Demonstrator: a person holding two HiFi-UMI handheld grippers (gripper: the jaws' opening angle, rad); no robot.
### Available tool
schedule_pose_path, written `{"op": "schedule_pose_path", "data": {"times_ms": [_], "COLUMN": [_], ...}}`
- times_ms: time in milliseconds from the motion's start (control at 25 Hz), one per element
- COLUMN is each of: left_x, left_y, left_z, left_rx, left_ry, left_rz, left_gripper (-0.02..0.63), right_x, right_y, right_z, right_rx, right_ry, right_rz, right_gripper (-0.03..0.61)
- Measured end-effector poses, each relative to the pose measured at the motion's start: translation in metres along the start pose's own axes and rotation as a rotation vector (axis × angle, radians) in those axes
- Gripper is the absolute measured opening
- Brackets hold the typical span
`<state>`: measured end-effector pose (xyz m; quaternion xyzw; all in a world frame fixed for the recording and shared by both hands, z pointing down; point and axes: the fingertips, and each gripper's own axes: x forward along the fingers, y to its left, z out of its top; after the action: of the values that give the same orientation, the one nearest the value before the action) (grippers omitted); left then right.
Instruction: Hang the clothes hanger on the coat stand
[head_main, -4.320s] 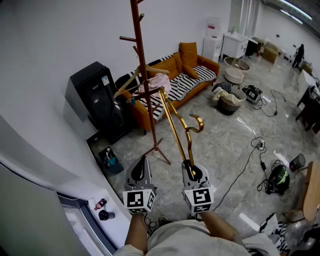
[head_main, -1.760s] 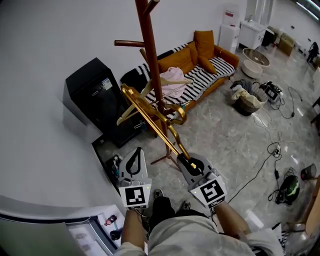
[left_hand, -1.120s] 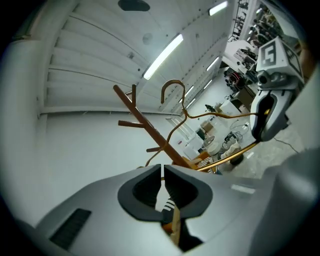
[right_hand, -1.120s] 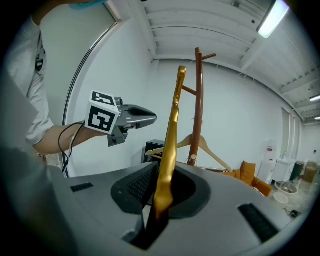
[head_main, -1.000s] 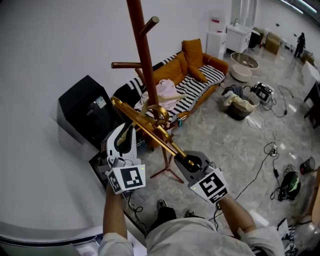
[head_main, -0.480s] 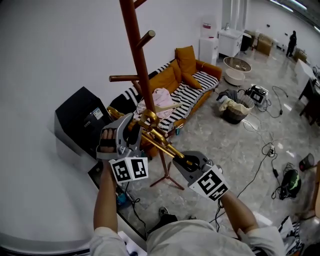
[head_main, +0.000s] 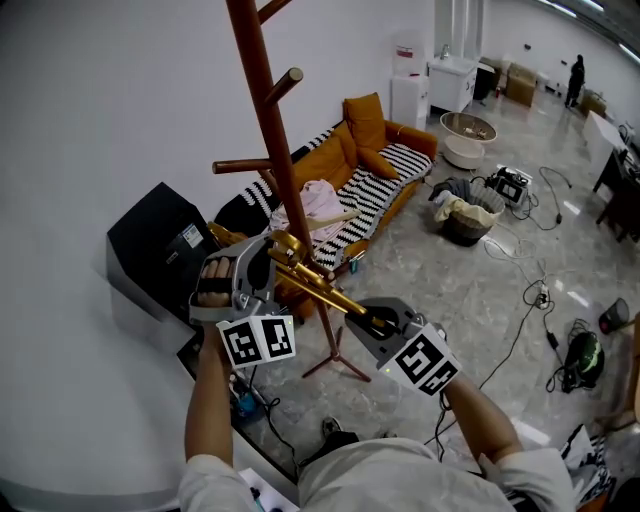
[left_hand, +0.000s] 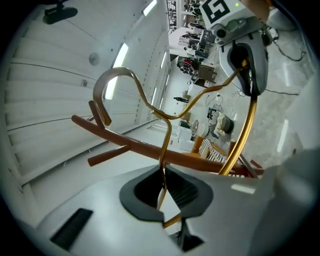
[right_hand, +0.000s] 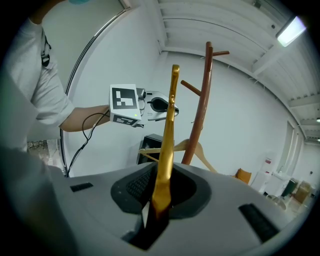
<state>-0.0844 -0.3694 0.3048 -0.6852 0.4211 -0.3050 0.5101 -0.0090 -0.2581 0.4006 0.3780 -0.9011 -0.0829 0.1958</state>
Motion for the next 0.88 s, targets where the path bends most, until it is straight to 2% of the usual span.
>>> {"op": "schedule_pose_path", "data": {"times_ms": [160,240,280,440,720,880], "left_x": [0.005,0.008,0.008,0.008,0.009,0.010], "left_y": [-0.004,-0.007,-0.008,-0.007,0.007,0.007], "left_z": [-0.008,-0.013,-0.015,-0.019,-0.024,-0.032], "left_rx": [-0.023,-0.028,-0.026,-0.062,-0.153,-0.192], "left_ry": [0.040,0.059,0.068,0.083,0.090,0.099], "left_rz": [-0.049,-0.066,-0.071,-0.086,-0.134,-0.183], "left_gripper": [0.020,0.020,0.020,0.021,0.021,0.021], "right_x": [0.000,-0.002,-0.003,-0.008,-0.032,-0.044], "right_y": [-0.003,-0.003,-0.002,0.002,0.000,0.001], "right_z": [0.005,0.008,0.009,0.010,0.003,-0.006], "right_rx": [-0.056,-0.086,-0.095,-0.102,-0.122,-0.067], "right_ry": [-0.011,-0.013,-0.016,-0.043,-0.067,-0.083], "right_rz": [-0.040,-0.043,-0.040,-0.032,-0.084,-0.065], "right_gripper": [0.057,0.126,0.132,0.133,0.153,0.155]}}
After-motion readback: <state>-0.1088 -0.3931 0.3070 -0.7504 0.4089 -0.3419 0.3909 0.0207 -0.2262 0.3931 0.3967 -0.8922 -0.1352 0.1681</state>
